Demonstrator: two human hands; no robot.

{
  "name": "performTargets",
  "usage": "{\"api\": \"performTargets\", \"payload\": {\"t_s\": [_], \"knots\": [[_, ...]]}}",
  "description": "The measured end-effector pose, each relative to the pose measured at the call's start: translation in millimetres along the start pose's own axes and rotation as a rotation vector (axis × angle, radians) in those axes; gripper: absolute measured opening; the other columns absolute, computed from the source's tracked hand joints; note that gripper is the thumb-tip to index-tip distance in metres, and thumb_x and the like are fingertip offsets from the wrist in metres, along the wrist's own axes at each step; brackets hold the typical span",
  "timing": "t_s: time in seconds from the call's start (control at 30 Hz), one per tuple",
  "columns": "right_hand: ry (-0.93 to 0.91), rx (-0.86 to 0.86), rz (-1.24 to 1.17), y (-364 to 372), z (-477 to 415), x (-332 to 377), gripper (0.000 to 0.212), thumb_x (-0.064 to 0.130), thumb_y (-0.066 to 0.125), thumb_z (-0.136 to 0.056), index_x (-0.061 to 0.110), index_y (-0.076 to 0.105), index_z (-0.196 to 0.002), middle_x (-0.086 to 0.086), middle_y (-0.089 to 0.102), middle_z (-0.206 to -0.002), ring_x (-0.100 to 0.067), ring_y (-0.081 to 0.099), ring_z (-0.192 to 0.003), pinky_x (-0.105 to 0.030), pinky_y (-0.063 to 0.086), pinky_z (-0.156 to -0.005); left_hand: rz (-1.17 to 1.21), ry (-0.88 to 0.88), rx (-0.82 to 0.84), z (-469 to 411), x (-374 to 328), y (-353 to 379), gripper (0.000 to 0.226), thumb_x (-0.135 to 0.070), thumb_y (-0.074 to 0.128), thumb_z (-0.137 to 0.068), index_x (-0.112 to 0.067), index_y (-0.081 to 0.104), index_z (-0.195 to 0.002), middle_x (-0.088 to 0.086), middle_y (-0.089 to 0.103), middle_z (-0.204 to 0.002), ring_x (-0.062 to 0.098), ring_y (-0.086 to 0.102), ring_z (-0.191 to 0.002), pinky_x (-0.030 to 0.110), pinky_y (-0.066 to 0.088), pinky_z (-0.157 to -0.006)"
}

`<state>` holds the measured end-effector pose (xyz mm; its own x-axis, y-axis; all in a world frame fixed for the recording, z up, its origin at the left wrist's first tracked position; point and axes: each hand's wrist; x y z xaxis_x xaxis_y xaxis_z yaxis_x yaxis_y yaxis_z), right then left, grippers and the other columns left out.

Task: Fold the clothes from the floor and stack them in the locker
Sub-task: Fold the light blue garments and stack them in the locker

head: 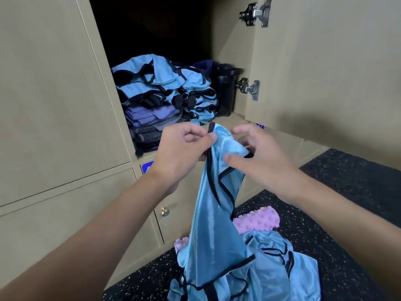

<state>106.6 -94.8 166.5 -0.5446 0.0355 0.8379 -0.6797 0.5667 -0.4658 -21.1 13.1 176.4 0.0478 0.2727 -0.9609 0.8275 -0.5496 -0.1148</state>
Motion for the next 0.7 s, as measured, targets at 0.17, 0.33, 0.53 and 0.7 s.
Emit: {"api": "performTargets", "payload": {"t_s": [0.17,0.33,0.53,0.7], "knots": [[-0.017,-0.175,0.037,-10.3,-14.8,-4.7,0.023,-0.002,0.058,-0.09,0.019,0.069,-0.089,0.003,0.064,-0.071,0.001,0.05,-0.051,-0.015,0.04,-0.052,0.026,-0.011,-0.044,-3.5,0.1,-2.6,0.014,-0.011,0.072,-0.091,-0.008,0.064,-0.078,0.02,0.071,-0.082,0.021,0.063,-0.073,0.051,0.057,-0.086],[-0.076,-0.267,-0.061,-23.7,-14.6,-0.6,0.028,0.004,0.058,-0.095,0.027,0.064,-0.081,-0.005,0.073,-0.085,-0.013,0.063,-0.075,-0.026,0.05,-0.072,0.016,0.016,-0.05,0.6,-1.9,-7.1,0.018,-0.009,0.069,-0.092,-0.013,0.061,-0.076,0.019,0.073,-0.084,0.021,0.066,-0.075,0.046,0.059,-0.085],[-0.049,-0.27,-0.077,-28.6,-3.2,2.9,0.024,0.007,0.051,-0.098,0.02,0.066,-0.085,-0.018,0.066,-0.082,-0.014,0.051,-0.07,-0.033,0.042,-0.068,0.012,0.049,0.064,13.2,-8.7,-9.9,0.015,-0.01,0.067,-0.093,-0.017,0.055,-0.098,0.013,0.075,-0.084,0.023,0.063,-0.077,0.026,0.055,-0.068],[-0.046,-0.213,-0.116,-24.6,10.4,9.4,0.026,0.005,0.052,-0.097,0.019,0.068,-0.082,-0.007,0.068,-0.075,-0.011,0.057,-0.069,-0.036,0.051,-0.071,-0.09,0.032,0.289,32.5,-13.3,-5.8,0.055,-0.038,0.074,-0.068,-0.018,0.062,-0.118,0.002,0.075,-0.104,0.025,0.073,-0.093,0.036,0.056,-0.078]]}}
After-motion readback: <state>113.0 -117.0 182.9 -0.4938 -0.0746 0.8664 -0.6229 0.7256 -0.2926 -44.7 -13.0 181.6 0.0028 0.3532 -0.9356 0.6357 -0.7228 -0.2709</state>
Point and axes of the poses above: each hand's wrist, its own z-axis away from the middle knuckle, its own y-axis out of the palm, x = y × z
